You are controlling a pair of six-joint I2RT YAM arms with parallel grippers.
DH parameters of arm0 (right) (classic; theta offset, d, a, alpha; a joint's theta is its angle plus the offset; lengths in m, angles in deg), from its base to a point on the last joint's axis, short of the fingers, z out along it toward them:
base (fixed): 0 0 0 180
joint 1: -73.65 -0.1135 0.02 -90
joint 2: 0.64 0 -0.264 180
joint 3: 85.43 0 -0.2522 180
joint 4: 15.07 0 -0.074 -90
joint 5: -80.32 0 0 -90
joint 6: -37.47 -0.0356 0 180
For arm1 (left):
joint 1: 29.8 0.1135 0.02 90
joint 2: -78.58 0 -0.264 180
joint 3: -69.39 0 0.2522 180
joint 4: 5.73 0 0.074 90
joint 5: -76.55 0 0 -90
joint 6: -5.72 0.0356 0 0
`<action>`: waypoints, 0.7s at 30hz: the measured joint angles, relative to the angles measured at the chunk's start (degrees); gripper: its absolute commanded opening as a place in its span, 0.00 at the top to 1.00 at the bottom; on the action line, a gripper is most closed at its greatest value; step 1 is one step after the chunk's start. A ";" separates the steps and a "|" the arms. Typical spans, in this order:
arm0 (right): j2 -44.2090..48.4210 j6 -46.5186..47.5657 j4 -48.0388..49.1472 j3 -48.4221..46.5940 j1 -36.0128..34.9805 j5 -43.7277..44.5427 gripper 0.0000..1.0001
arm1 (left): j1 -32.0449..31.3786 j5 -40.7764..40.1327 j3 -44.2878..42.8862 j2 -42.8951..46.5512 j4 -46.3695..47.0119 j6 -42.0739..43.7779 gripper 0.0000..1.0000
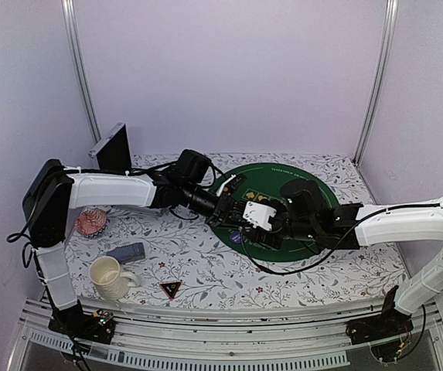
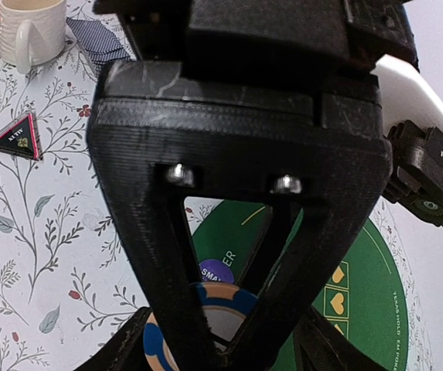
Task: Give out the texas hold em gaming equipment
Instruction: Pass from the left arm to the right
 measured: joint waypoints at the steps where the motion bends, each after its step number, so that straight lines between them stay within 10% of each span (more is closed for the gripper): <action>1: -0.13 0.00 0.00 0.00 0.00 0.02 0.39 | 0.00 0.00 0.02 0.00 0.00 0.00 1.00; 21: -1.11 -0.04 0.07 -0.17 0.00 -0.24 0.75 | 0.22 -0.04 0.20 0.00 0.22 0.24 0.96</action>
